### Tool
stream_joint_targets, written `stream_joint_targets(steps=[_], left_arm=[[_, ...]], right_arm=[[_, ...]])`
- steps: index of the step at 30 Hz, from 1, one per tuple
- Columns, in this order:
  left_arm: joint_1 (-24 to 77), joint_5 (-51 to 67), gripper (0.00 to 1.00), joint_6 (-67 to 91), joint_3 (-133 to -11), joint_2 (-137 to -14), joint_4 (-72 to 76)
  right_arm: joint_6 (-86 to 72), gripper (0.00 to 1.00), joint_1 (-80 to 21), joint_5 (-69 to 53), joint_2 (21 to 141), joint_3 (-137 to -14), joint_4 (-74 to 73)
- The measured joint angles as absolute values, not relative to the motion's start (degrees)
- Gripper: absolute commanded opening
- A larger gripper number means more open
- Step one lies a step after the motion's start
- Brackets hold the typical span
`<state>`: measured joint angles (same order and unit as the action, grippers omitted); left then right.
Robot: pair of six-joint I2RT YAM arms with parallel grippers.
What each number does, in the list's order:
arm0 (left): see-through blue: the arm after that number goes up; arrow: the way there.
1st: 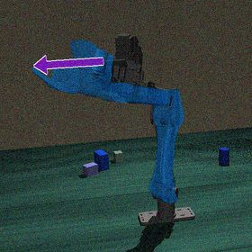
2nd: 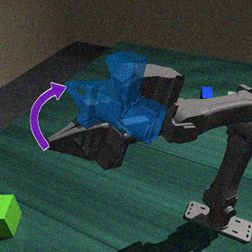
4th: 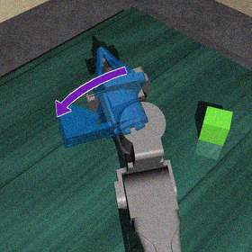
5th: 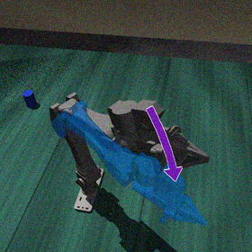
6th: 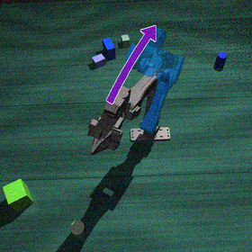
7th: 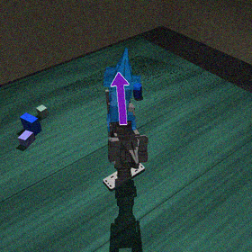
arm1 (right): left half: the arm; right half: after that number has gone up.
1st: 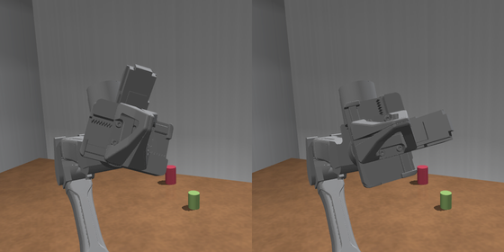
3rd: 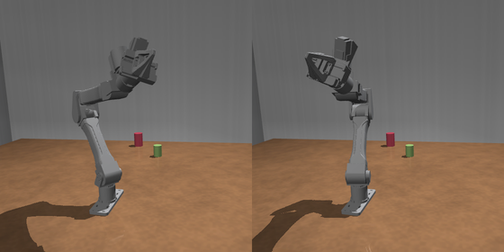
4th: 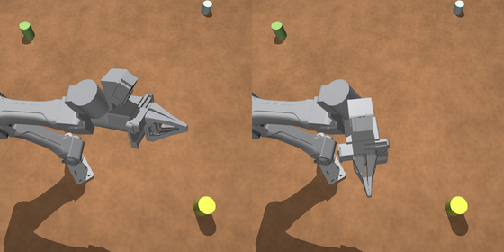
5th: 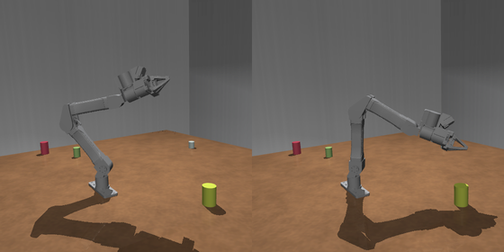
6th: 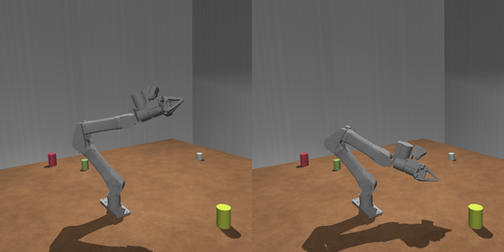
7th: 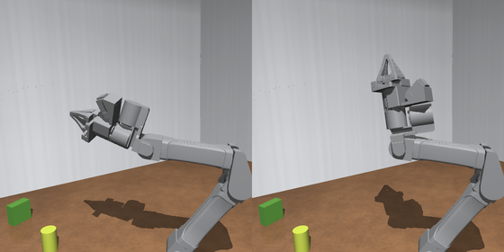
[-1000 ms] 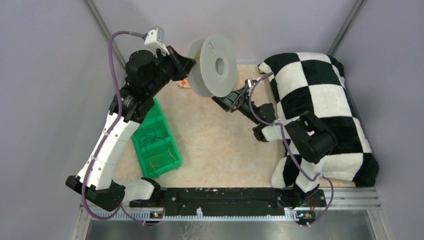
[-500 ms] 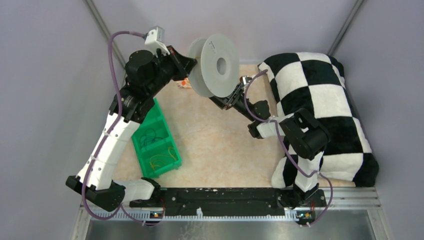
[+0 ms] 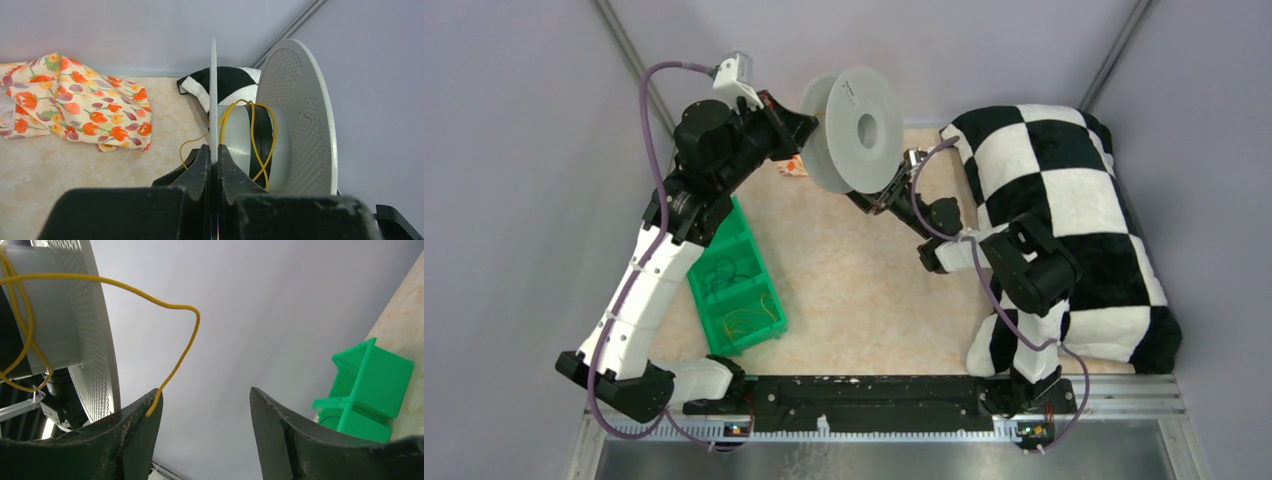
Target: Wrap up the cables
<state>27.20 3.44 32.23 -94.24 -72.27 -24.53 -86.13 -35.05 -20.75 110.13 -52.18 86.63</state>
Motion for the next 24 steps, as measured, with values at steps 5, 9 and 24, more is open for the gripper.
stream_joint_targets(steps=[5, 9, 24], left_arm=[[27.0, 3.92, 0.0, 31.53, -94.24, -72.29, -24.53], [25.36, 7.16, 0.0, 31.35, -94.52, -72.97, -24.45], [20.4, 14.09, 0.0, 33.36, -94.5, -74.54, -23.75]], right_arm=[[-85.95, 0.65, -34.17, -23.09, 111.26, -54.08, 86.52], [-86.0, 0.64, -33.82, -24.53, 111.26, -54.11, 86.54], [-86.35, 0.59, -31.68, -26.81, 111.26, -54.0, 86.52]])
